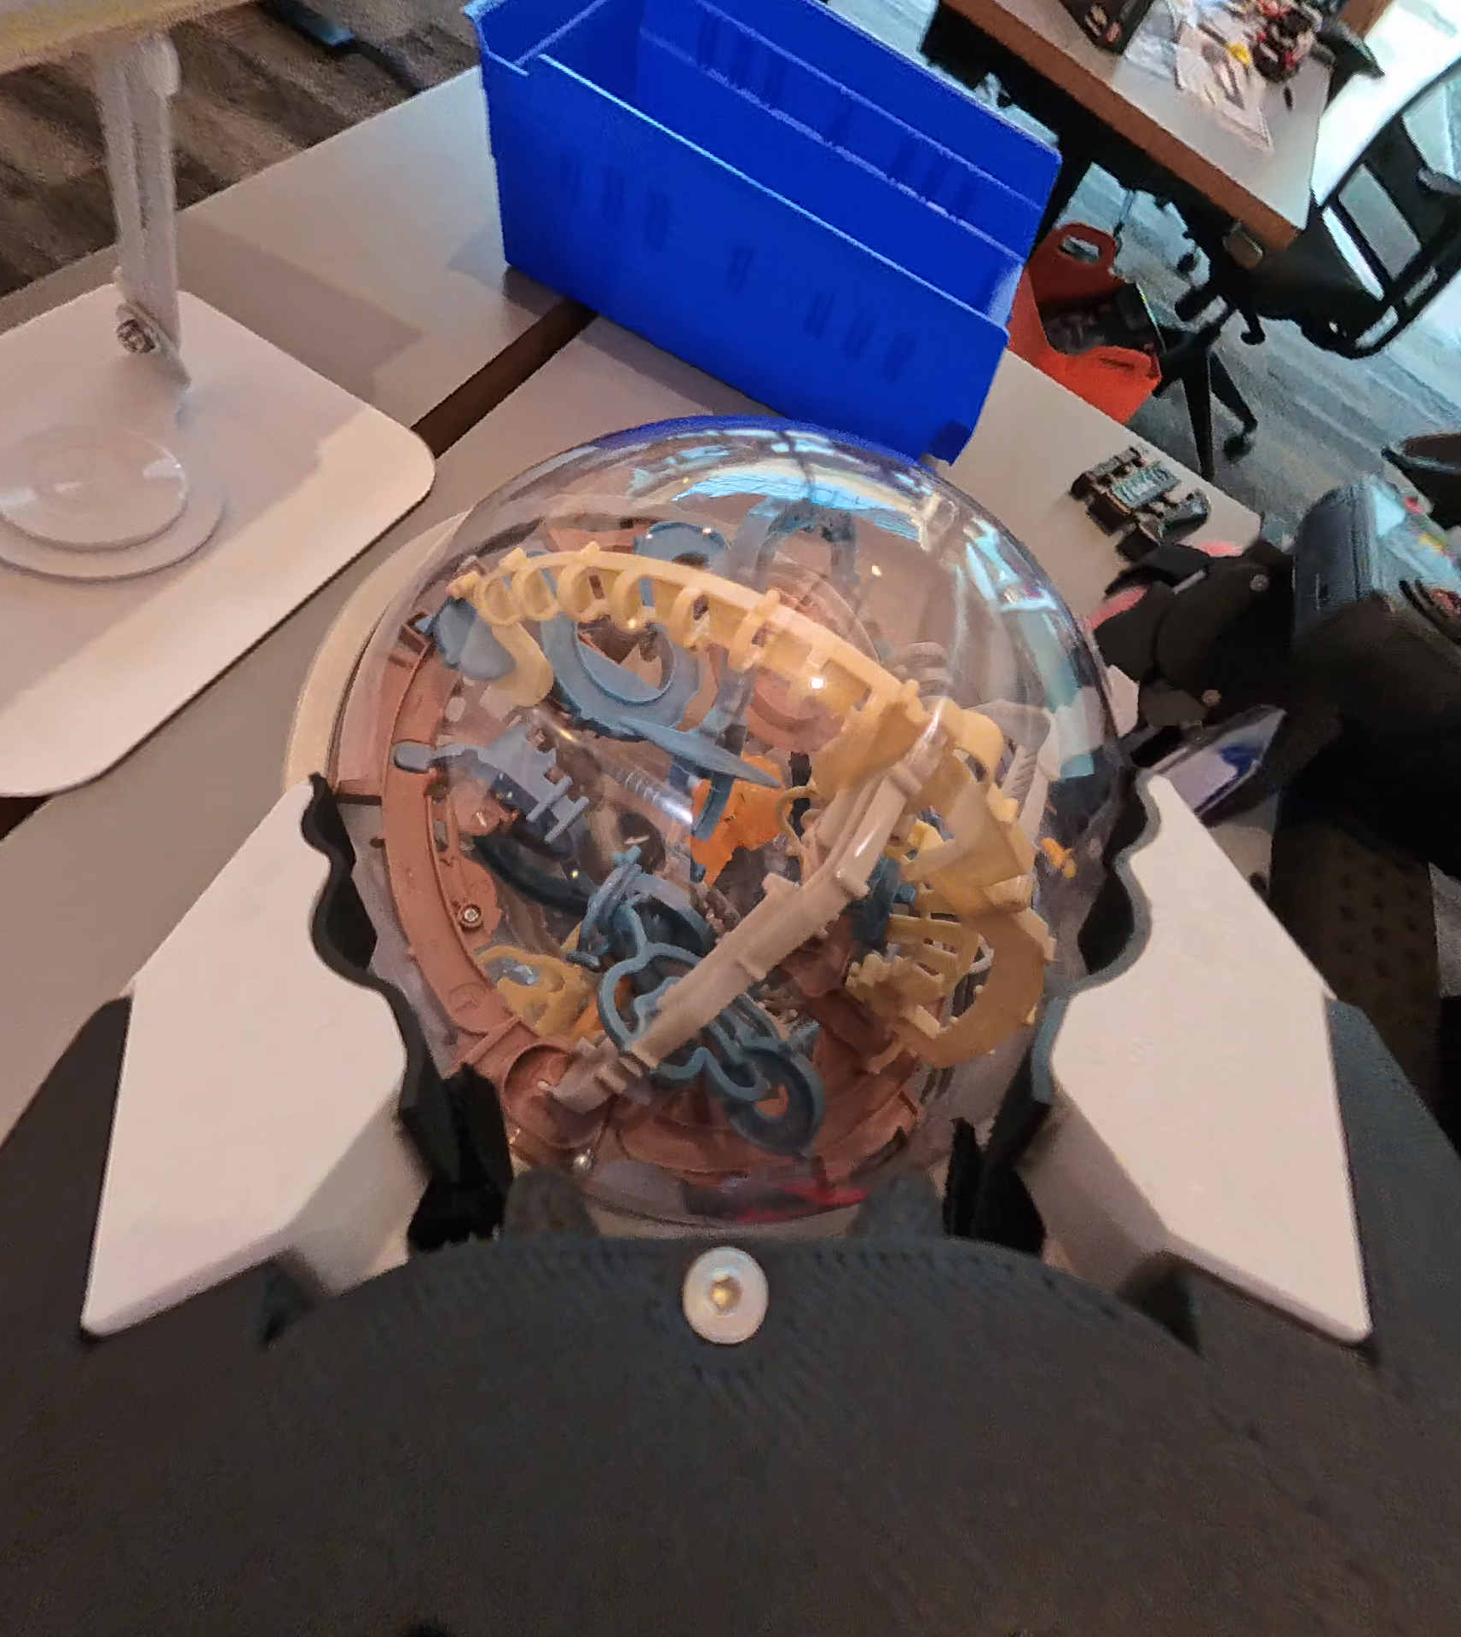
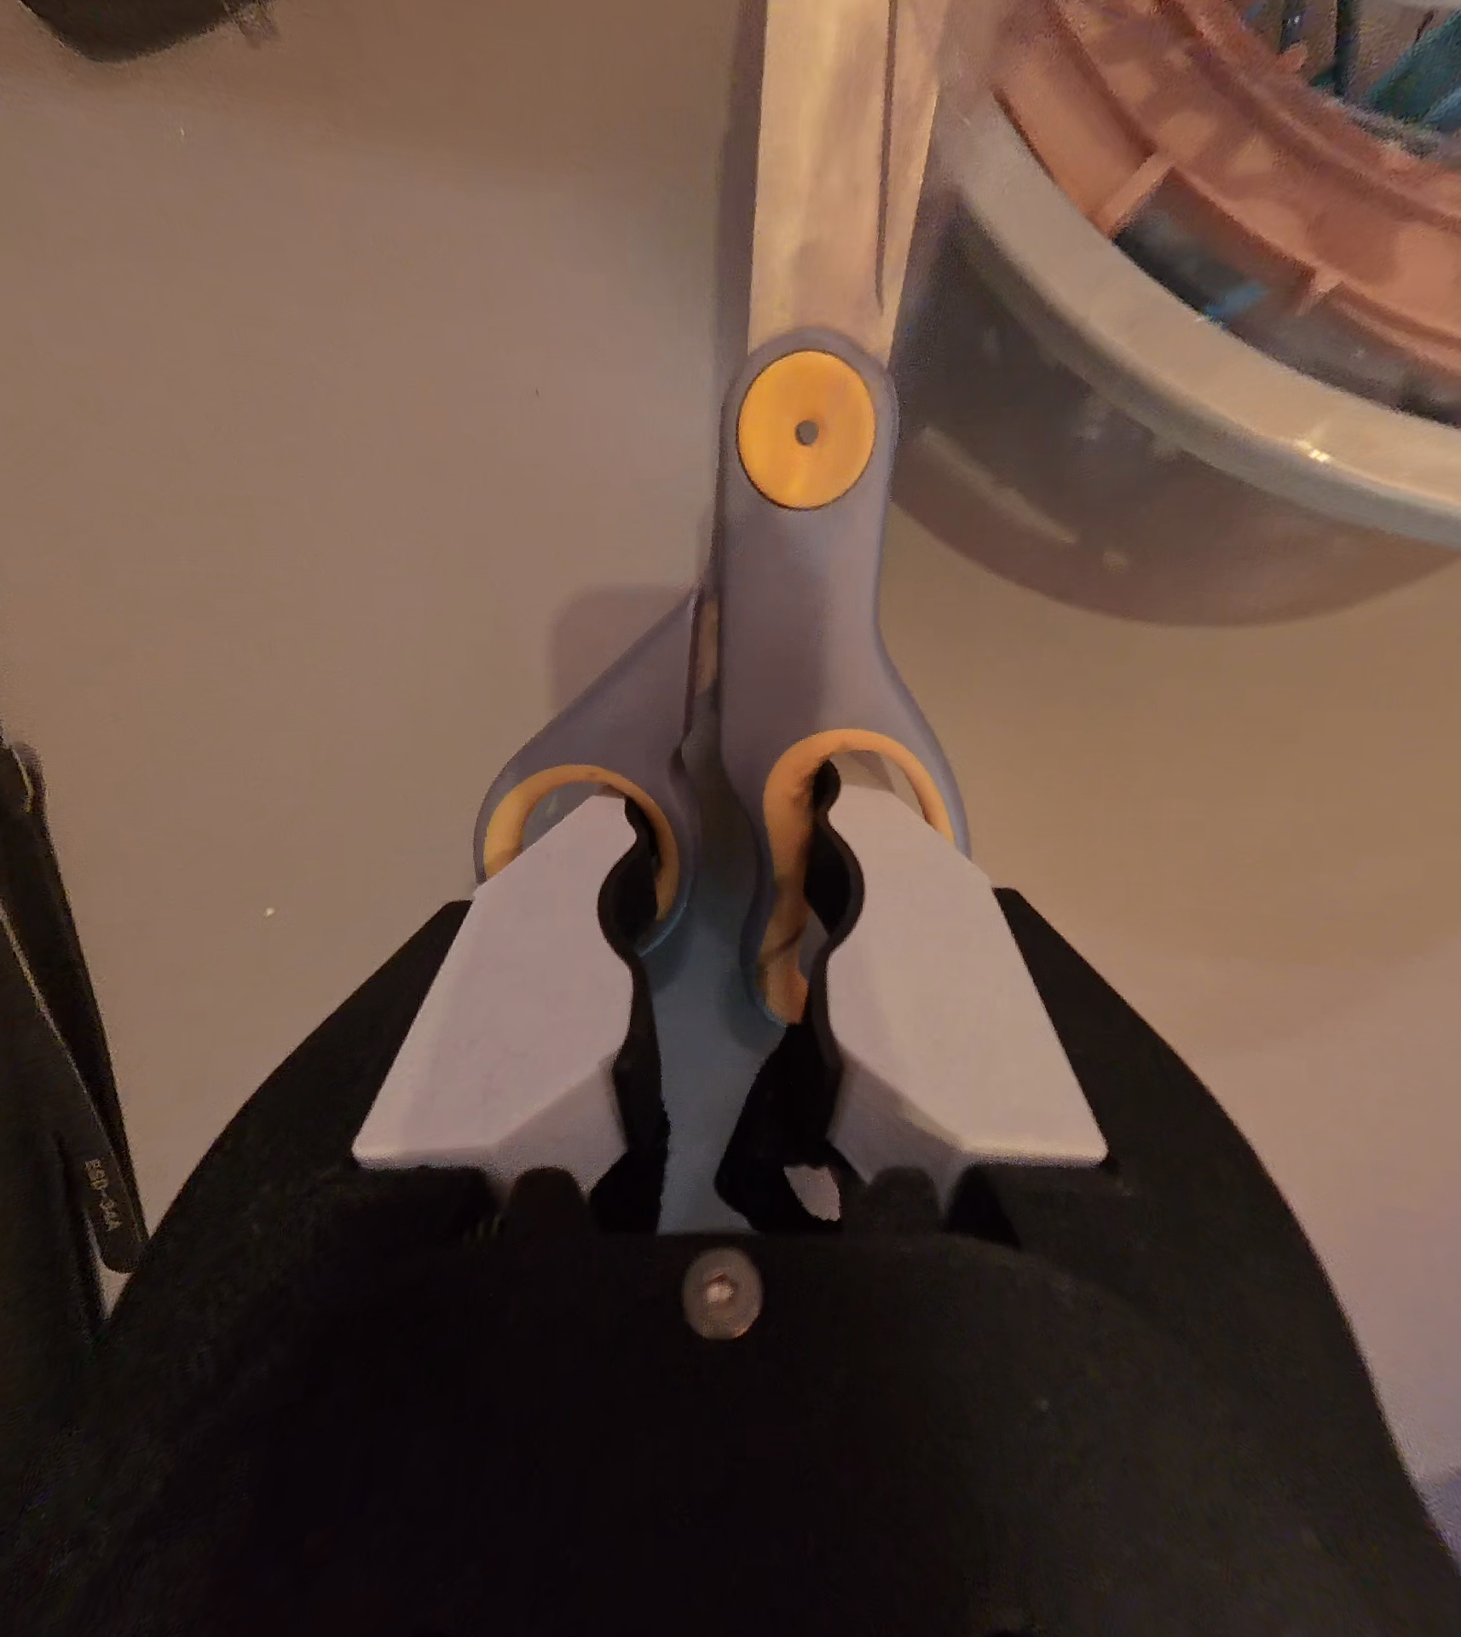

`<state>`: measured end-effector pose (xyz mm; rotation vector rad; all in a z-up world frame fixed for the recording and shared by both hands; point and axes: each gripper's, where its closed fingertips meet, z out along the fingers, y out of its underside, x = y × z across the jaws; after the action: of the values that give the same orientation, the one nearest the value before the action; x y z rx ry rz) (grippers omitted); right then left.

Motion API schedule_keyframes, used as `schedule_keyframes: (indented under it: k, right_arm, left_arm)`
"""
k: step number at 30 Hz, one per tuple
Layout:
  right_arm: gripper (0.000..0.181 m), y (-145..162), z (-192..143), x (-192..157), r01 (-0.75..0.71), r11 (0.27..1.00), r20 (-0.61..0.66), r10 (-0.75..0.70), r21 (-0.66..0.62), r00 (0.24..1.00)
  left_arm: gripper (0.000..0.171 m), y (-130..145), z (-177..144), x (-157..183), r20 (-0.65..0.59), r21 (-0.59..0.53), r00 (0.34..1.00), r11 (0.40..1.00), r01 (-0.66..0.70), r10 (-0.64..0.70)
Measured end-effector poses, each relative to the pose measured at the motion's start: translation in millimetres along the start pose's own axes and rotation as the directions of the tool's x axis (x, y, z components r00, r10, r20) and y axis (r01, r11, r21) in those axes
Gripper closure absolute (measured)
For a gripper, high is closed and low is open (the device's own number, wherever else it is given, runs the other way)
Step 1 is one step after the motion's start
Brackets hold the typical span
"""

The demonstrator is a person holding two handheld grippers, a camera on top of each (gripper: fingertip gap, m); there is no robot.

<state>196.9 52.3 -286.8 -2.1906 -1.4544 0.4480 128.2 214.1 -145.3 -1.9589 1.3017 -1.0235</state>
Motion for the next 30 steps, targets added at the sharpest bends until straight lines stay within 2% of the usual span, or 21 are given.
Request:
schedule_keyframes:
  k: [3,10,15,19,30]
  right_arm:
    - [0.154,0.1,-0.7,-1.5,-0.027,1.0,-0.033,0.027,0.006,0.999]
    - [0.153,-5.8,2.4,-6.8,0.019,1.0,-0.077,-0.018,0.014,0.997]
    - [0.136,-19.3,11.4,-11.9,0.058,0.998,-0.072,-0.055,0.028,0.996]
    - [0.129,-25.4,16.8,-15.1,0.013,0.997,-0.048,-0.009,0.078,0.999]
    - [0.137,-34.7,18.5,-22.3,0.049,0.995,-0.013,-0.048,0.09,0.999]
  left_arm:
    - [0.013,2.2,-5.3,0.0,0.043,0.069,0.998,0.997,0.046,-0.049]
    - [0.015,10.6,-20.6,4.0,0.099,0.214,0.988,0.972,0.093,-0.116]
    - [0.017,5.7,-11.6,25.0,0.182,0.138,0.983,0.989,-0.057,0.032]
    - [0.019,2.2,-8.7,27.1,0.215,0.099,0.976,0.993,-0.067,0.045]
    - [0.021,4.2,-13.3,26.8,0.178,0.091,0.984,0.996,-0.024,0.008]
